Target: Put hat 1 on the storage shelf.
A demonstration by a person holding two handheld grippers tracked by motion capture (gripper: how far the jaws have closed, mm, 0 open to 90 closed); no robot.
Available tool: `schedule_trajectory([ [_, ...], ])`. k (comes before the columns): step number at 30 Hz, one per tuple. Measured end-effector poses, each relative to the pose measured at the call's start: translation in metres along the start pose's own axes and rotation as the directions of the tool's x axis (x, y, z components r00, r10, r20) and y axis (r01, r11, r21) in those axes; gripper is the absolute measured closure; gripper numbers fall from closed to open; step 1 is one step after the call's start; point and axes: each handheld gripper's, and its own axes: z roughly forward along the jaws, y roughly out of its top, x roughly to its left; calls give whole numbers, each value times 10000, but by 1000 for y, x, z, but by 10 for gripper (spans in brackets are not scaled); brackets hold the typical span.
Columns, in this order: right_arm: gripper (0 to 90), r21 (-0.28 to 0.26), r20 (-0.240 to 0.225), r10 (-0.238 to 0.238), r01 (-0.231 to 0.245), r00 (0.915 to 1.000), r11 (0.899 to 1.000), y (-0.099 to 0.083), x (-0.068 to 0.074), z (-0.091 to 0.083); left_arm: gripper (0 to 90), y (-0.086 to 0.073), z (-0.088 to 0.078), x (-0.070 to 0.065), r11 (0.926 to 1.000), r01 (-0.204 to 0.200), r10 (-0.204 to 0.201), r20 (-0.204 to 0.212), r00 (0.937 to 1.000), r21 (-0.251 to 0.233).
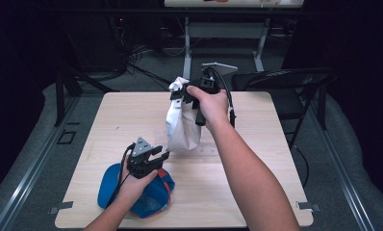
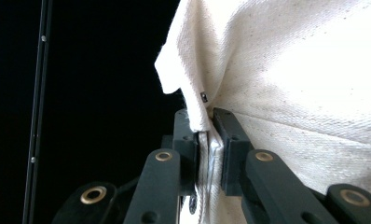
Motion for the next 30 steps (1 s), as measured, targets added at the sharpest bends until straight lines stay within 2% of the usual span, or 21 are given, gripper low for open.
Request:
schedule_trajectory([
  [3, 803, -18, -26, 39, -39, 10000, 10000, 0, -1, 0, 538, 3, 2, -4, 9997, -228, 227, -81, 9997, -116],
  [7, 802, -56, -77, -1, 1, 10000, 10000, 0, 0, 1, 509, 9, 8, -11, 9982, -598, 598, -355, 9976, 16],
  [9, 803, -32, -112, -15, 15, 9999, 10000, 0, 0, 2, 589, 11, 11, -13, 9980, -625, 627, -333, 9975, 63],
  [11, 803, -31, -109, -27, 26, 9999, 10000, 0, 1, 2, 622, 14, 14, -15, 9973, -730, 733, -443, 9963, 83],
  [13, 803, 55, -145, -92, 93, 9999, 9999, -2, 2, 3, 734, 15, 15, -16, 9966, -823, 822, -628, 9946, 1],
  [18, 803, 103, -105, -107, 108, 9999, 9999, -3, 3, 4, 790, 13, 15, -15, 9953, -973, 967, -862, 9916, -20],
  [21, 803, 207, -65, -166, 168, 9998, 9996, -5, 2, 6, 820, 8, 13, -11, 9973, -726, 712, -765, 9945, -148],
  [24, 803, 326, 87, -222, 219, 9997, 9992, -6, 1, 9, 836, 3, 13, -2, 9998, -203, 201, -530, 9984, -50],
  [27, 803, 480, 343, -338, 321, 9988, 9983, -8, -2, 15, 844, -2, 14, 6, 9996, 275, -271, -311, 9991, 120],
  [30, 804, 560, 444, -324, 299, 9985, 9980, -9, -5, 22, 848, -5, 16, 7, 9989, 259, -245, -364, 9990, 384],
])
